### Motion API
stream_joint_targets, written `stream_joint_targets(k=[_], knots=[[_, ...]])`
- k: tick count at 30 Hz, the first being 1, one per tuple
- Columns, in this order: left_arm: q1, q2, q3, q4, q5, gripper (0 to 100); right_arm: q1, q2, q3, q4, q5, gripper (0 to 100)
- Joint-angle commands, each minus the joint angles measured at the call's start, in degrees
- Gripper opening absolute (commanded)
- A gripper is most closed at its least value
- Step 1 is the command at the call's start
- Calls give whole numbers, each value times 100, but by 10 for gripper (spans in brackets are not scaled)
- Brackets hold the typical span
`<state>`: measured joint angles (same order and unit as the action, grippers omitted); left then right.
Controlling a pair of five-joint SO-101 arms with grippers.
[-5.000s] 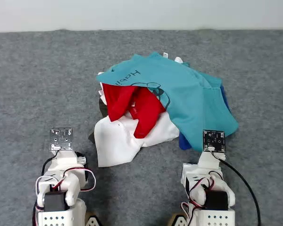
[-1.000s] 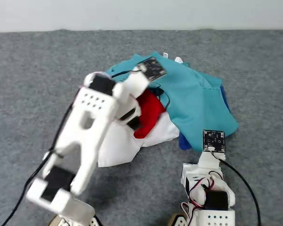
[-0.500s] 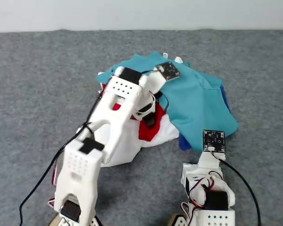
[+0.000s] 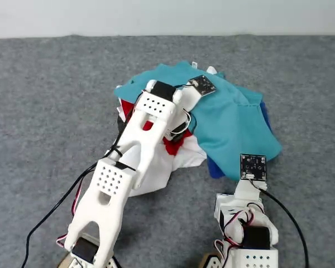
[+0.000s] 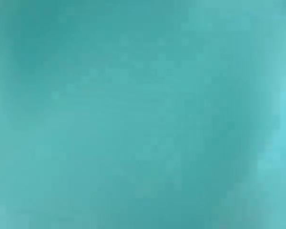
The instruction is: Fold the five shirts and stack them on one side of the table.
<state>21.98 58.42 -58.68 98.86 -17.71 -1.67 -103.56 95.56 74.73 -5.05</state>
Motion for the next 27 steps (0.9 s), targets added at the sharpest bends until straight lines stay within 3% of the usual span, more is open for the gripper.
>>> stream_joint_targets(k=[1, 13, 27], knots=[[-352, -237, -760, 176, 97, 12, -40, -48, 79, 13, 18, 9], [-2031, -2611, -936, 158, 97, 13, -40, -48, 79, 13, 18, 9], [-5081, -4440, -910, 158, 62, 13, -40, -48, 79, 13, 18, 9]])
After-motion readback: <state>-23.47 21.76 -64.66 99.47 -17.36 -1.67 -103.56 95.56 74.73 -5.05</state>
